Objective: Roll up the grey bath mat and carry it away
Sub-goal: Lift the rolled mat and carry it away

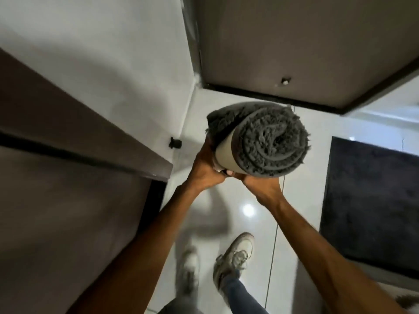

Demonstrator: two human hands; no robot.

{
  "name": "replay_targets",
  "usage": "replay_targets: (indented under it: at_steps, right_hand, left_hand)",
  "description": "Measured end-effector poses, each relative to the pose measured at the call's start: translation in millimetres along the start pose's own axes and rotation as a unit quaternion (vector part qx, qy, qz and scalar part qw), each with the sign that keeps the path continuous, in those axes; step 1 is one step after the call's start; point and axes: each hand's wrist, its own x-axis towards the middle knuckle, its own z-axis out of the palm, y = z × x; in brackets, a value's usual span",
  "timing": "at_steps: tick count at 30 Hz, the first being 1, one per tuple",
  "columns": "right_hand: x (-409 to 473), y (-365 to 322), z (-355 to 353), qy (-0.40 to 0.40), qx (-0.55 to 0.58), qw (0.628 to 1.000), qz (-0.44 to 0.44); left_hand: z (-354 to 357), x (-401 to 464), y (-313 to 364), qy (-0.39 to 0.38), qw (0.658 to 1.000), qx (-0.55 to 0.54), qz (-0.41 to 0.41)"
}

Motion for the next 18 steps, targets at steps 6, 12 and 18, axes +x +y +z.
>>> replay_targets:
  at_steps: [6,12,18]
  right_hand:
    - [154.0,-79.7,14.2,-0.065,0.025,0.996,-0.047]
    - [287.6,-92.7,47.6,-0.146,0.002,0.982,-0.116]
    - [393.5,-114.7,91.5,-0.185,-0.027,0.973,-0.135]
  left_hand:
    - [-61.2,131.3,69.5,0.088,0.989,0.058,0.102]
    - [-93.0,256.3,69.5,0.029,0.980,-0.148,0.126]
    - [-107.5,348.9,49.3,0.143,0.987,-0.073,-0.005]
